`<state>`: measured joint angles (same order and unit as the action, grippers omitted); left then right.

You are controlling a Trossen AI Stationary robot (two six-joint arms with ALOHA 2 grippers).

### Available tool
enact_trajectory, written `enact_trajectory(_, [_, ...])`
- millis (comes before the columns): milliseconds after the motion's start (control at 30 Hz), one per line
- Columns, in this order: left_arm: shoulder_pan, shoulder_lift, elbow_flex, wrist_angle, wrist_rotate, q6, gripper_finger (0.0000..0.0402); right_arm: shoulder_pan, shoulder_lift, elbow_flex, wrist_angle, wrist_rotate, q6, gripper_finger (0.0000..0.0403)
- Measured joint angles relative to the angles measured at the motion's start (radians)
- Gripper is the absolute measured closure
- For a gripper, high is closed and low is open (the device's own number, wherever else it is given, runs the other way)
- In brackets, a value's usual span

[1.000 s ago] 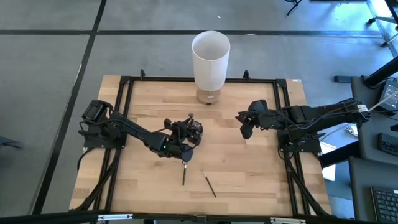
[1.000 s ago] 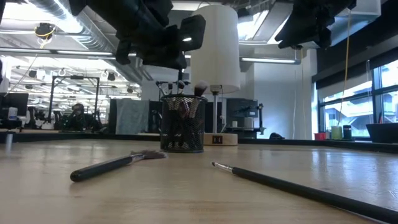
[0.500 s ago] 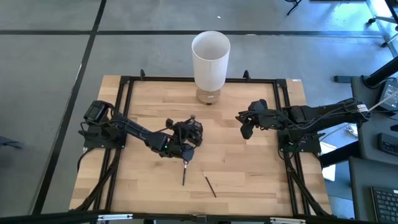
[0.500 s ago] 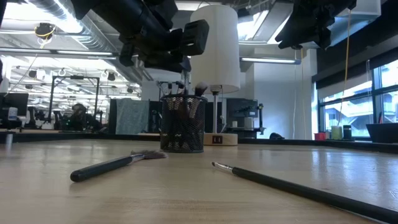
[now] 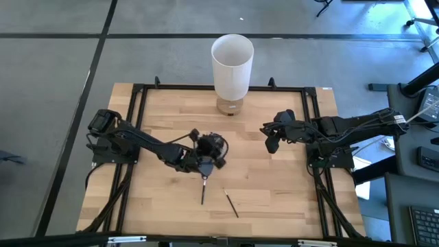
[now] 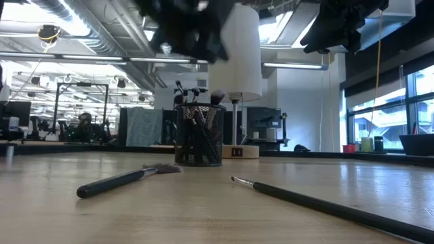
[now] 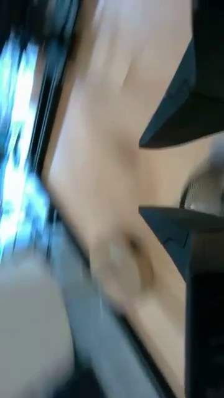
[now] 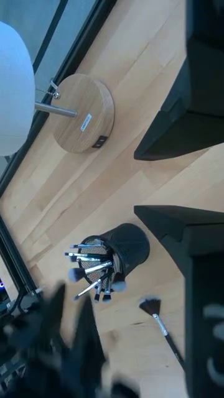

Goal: Put items in baskets/containers
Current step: Put the black highlighter brush into the black pen holder

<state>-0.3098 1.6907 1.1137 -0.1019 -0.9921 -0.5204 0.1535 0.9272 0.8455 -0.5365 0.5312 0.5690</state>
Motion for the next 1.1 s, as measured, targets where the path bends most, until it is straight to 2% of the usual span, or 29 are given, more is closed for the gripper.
enact_trajectory(100, [-0.024, -0.030, 0.057, -0.043, 0.229, 0.058, 0.0251, 0.000, 0.000, 0.000, -0.006, 0.000, 0.000, 0.0276])
enact_trajectory(233, [-0.068, -0.044, 0.118, -0.175, 0.435, -0.123, 0.0259, 0.000, 0.000, 0.000, -0.011, 0.000, 0.002, 0.0276])
enact_trajectory(433, [-0.155, 0.000, 0.122, -0.410, 0.616, -0.434, 0.0271, 0.000, 0.000, 0.000, -0.010, 0.000, 0.026, 0.0276])
enact_trajectory(600, [-0.178, 0.053, 0.123, -0.433, 0.785, -0.643, 0.0274, 0.000, 0.000, 0.000, -0.005, 0.000, 0.033, 0.0276])
enact_trajectory(733, [-0.153, 0.085, 0.122, -0.462, 0.865, -0.764, 0.0274, 0.000, 0.000, 0.000, -0.004, 0.000, 0.038, 0.0276])
enact_trajectory(833, [-0.115, 0.108, 0.122, -0.500, 0.923, -0.802, 0.0274, 0.000, 0.000, 0.000, -0.007, 0.000, 0.049, 0.0276])
enact_trajectory(1100, [0.000, 0.163, 0.123, -0.551, 1.093, -0.778, 0.0274, 0.000, 0.000, 0.000, -0.030, 0.000, 0.035, 0.0276])
